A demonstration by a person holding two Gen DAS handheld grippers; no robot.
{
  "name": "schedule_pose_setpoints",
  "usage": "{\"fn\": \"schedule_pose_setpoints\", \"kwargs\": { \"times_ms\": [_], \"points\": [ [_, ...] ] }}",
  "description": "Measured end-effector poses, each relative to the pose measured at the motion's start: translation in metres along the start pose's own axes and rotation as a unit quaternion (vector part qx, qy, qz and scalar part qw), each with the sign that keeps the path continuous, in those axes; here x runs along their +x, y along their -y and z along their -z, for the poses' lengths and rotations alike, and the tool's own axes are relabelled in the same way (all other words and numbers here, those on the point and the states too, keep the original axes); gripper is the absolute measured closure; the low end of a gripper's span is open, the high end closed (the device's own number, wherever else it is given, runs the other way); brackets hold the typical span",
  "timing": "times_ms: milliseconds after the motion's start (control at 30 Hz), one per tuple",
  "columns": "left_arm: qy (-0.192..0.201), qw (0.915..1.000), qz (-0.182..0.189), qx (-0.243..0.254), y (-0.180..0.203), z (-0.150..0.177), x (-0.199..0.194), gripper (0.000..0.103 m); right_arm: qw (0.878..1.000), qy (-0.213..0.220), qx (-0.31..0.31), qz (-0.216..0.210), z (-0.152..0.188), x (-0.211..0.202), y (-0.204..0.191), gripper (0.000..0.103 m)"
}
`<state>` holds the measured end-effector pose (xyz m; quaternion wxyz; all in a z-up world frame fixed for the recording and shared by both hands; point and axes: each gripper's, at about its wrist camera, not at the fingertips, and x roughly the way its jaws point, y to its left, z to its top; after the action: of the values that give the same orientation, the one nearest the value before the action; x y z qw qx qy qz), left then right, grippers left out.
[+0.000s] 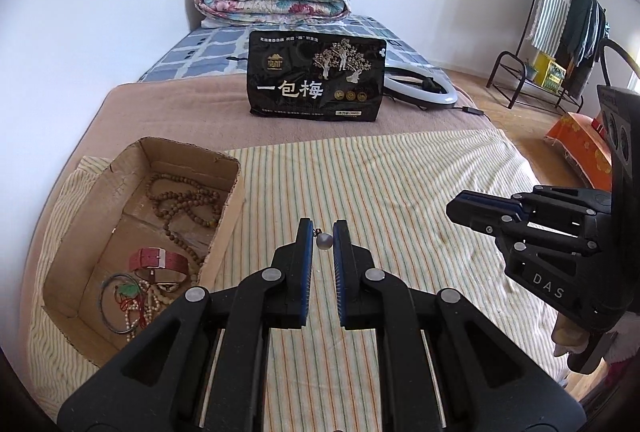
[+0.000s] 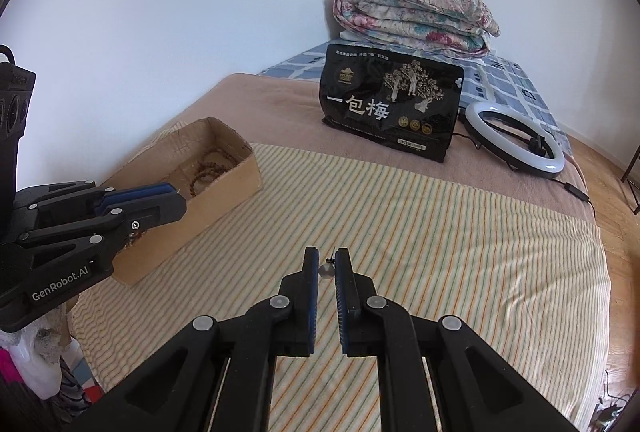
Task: Organize jewelry
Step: 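Carry both pearl earrings into the cardboard box and open both tools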
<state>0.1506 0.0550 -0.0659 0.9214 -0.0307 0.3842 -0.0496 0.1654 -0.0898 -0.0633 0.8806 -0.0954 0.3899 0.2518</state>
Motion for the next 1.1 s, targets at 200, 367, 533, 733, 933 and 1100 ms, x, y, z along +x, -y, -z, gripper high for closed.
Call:
{"fn": "schedule_pose_setpoints", "kwargs": {
  "times_ms": [200, 367, 533, 733, 933, 1100],
  "points": [
    [0.018, 0.9996, -0.021, -0.009, -0.020, -0.001, -0.016, 0.095, 1.000, 0.015, -0.007, -0.013, -0.013, -0.001, -0.022, 0.097],
    [0.023, 0.9987, -0.036, -0.028, -0.042, 0.000, -0.023, 0.095, 0.999, 0.020, -0.012, -0.025, -0.022, 0.006, -0.038, 0.097],
    [0.034, 0.9973, -0.053, -0.037, -0.059, 0.002, -0.034, 0.095, 0.999, 0.026, -0.021, -0.039, -0.032, 0.013, -0.059, 0.097],
    [0.034, 0.9955, -0.074, -0.049, -0.085, 0.009, -0.040, 0.095, 0.998, 0.031, -0.030, -0.055, -0.042, 0.022, -0.082, 0.097],
    [0.030, 0.9930, -0.094, -0.065, -0.114, 0.019, -0.046, 0.095, 0.997, 0.034, -0.037, -0.067, -0.051, 0.032, -0.101, 0.097],
    [0.029, 0.9909, -0.107, -0.075, -0.129, 0.025, -0.050, 0.095, 0.996, 0.031, -0.042, -0.078, -0.058, 0.045, -0.117, 0.097]
  ]
}}
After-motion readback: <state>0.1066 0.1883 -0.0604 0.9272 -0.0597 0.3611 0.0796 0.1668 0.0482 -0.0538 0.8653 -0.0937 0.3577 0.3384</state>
